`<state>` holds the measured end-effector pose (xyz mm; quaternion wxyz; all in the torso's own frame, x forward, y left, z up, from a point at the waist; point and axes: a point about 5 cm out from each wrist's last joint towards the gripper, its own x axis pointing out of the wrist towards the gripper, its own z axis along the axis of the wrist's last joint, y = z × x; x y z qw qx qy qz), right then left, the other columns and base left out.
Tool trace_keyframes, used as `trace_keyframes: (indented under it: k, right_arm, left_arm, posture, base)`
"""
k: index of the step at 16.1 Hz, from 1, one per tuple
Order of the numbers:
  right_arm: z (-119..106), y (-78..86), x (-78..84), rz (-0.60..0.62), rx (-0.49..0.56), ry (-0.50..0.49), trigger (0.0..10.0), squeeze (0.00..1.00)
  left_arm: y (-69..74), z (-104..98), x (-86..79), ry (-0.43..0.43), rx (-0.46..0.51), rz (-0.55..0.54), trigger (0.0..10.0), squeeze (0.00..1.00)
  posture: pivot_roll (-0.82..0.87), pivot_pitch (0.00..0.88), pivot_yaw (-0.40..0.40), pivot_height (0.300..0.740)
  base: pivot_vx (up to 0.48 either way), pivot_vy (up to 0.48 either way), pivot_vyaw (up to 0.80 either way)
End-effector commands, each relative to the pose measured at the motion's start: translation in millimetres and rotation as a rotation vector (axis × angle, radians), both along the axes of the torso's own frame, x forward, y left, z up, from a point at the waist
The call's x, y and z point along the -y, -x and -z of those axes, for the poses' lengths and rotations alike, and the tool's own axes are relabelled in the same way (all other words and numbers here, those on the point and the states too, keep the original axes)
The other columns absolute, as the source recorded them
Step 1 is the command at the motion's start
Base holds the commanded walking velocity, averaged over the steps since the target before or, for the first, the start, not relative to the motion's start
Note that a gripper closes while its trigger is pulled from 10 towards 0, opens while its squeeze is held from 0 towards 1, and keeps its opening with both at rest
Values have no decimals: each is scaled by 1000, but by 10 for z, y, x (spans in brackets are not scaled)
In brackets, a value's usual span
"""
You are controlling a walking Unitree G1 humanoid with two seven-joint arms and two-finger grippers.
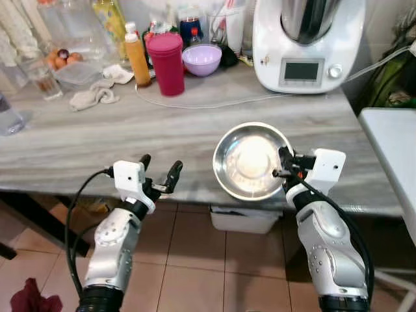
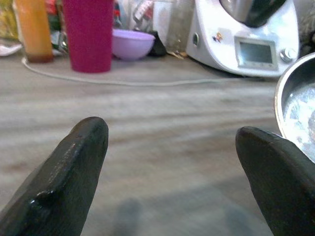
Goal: Setting the table
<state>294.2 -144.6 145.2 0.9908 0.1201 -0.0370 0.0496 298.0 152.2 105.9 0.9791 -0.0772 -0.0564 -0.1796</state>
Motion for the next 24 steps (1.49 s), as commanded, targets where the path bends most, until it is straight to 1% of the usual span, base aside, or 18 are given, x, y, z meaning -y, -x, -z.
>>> trace_keyframes:
  k: [1,3,4,5,7,9,12,13,15,17,21,23,24]
  right_arm:
    - [-25,-14,-65,-11,7,-18,10000,0]
    - [-18,-32,-67,5,-1,-26,10000,0]
    - [-15,-40,-59,13,-4,-30,10000,0]
    - [6,-72,-31,41,-25,-41,10000,0]
    - [15,-98,-24,49,-37,-57,10000,0]
    - [42,-173,-40,60,-70,-93,10000,0]
    - [44,-269,-128,39,-89,-124,10000,0]
    - [55,-344,-187,29,-105,-147,10000,0]
    - [63,-425,-226,30,-124,-166,10000,0]
    - [40,-552,-279,39,-149,-186,10000,0]
    - [93,-635,-426,0,-206,-156,10000,0]
    - [125,-649,-452,-6,-223,-155,10000,0]
    - [149,-656,-473,-22,-235,-174,10000,0]
  left_arm:
    - [45,8,-64,-31,-2,20,10000,0]
    - [134,-30,-12,-87,17,148,10000,0]
    - [172,-33,12,-100,18,196,10000,0]
    - [283,-12,51,-136,5,304,10000,0]
    - [359,16,58,-173,-1,360,10000,0]
    - [436,50,47,-204,-16,413,10000,0]
    - [429,40,53,-217,-19,435,10000,0]
    - [420,6,70,-221,-20,452,10000,0]
    - [420,-5,81,-222,-19,463,10000,0]
    - [413,-23,94,-223,-16,467,10000,0]
    - [424,-37,134,-223,-14,476,10000,0]
    - [430,-41,140,-222,-13,477,10000,0]
    - [435,-41,144,-221,-11,476,10000,0]
  posture:
    - [-141,102,54,740]
    - [-143,101,51,740]
    - [-143,105,51,740]
    - [-145,105,51,740]
    - [-146,109,53,740]
    - [-145,112,58,740]
    - [-146,109,63,740]
    - [-145,107,64,740]
    - [-146,106,63,740]
    - [-144,104,60,740]
    - [-140,103,55,740]
    - [-138,101,53,740]
    - [-138,101,52,740]
  base:
    - [0,0,0]
    - [0,0,0]
    - [0,0,0]
    - [0,0,0]
    - [0,0,0]
    - [0,0,0]
    - [0,0,0]
    - [0,0,0]
    - [0,0,0]
    - [0,0,0]
    - [0,0,0]
    - [0,0,0]
    - [0,0,0]
